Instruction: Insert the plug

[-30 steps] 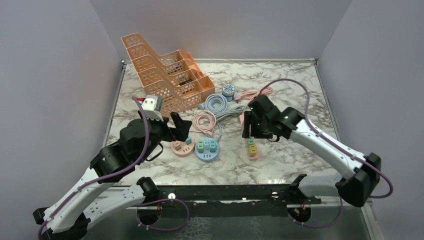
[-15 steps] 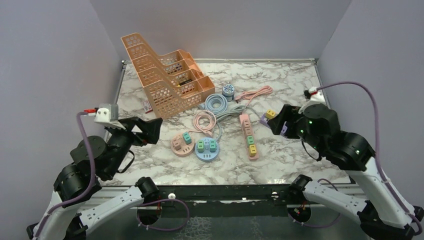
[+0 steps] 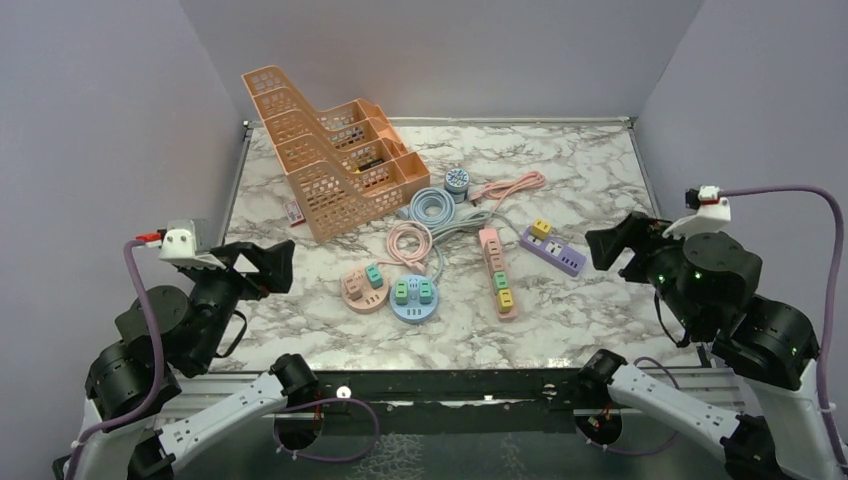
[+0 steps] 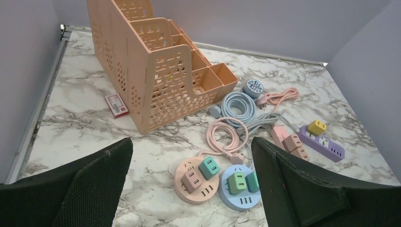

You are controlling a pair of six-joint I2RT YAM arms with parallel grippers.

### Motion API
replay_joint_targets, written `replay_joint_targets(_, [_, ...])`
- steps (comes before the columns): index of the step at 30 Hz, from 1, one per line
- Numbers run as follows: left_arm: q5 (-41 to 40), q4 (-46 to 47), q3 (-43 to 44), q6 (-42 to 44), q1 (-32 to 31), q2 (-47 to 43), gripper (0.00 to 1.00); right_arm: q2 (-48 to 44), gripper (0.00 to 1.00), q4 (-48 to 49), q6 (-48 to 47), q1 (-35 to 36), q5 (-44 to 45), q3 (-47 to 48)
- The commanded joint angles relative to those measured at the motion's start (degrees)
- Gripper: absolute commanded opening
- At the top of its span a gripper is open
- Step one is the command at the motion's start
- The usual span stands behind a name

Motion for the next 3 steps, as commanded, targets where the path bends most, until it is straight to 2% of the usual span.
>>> replay_joint_targets(1, [-0.10,-2.07,0.73,1.05,0.15,0.61,0.99,-1.24,0.81,-1.92,-0.65,-0.11,2.79,1.62])
replay_joint_targets(3, [0.17,-2.21,0.46,1.05,0.14,1.08,0.99,-1.84,0.80,-2.14,-0.86,-0.12,2.22,1.34])
